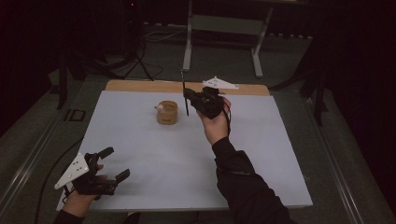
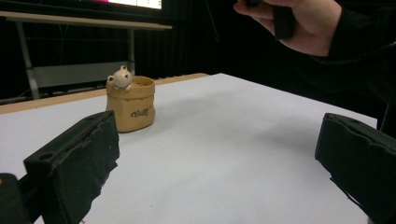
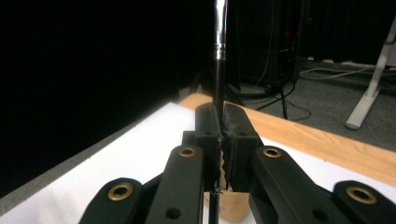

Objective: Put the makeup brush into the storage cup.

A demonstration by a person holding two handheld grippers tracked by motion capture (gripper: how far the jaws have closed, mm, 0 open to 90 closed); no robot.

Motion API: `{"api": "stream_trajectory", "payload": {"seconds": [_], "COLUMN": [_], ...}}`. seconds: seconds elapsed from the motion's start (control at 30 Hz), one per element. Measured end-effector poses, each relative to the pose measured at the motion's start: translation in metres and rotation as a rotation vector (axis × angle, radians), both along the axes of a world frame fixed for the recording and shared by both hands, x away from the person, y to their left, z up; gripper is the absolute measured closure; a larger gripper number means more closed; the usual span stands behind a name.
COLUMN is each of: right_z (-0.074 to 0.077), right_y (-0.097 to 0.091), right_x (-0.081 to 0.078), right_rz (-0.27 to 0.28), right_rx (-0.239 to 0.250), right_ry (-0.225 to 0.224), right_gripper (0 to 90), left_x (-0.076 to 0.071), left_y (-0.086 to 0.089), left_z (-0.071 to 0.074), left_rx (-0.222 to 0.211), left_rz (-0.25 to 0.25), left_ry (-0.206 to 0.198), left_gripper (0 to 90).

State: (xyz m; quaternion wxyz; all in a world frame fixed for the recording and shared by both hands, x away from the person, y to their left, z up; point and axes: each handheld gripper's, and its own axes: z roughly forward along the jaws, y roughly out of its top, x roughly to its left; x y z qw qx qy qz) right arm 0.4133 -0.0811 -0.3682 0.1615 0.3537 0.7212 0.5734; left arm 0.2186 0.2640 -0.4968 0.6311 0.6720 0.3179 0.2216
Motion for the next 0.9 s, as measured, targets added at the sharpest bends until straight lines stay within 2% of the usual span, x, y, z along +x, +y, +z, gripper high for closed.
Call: {"api": "stream_trajectory", "payload": {"seconds": [0.1,0.37,0.9], "right_z": [0.003,0.005,0.008], "right_y": [0.003,0.013,0.029], "right_x": [0.005,0.018,0.030], "right_rz": [-0.003,-0.015,-0.022], "right_rx": [0.008,-0.015,-0.020], "right_ry": [0.004,-0.003,-0.023], "right_gripper": [85.8,85.8,85.8], "left_x": [0.000,-0.001,-0.001], "left_y": [0.000,0.000,-0.001], "left_z": [0.000,0.001,0.001], "left_rx": [-0.004,-0.006,-0.006], "left_rz": [0.000,-0.001,-0.005], "left_ry": [-0.001,-0.004,-0.007], "left_gripper": [0.3,0.3,0.3]}}
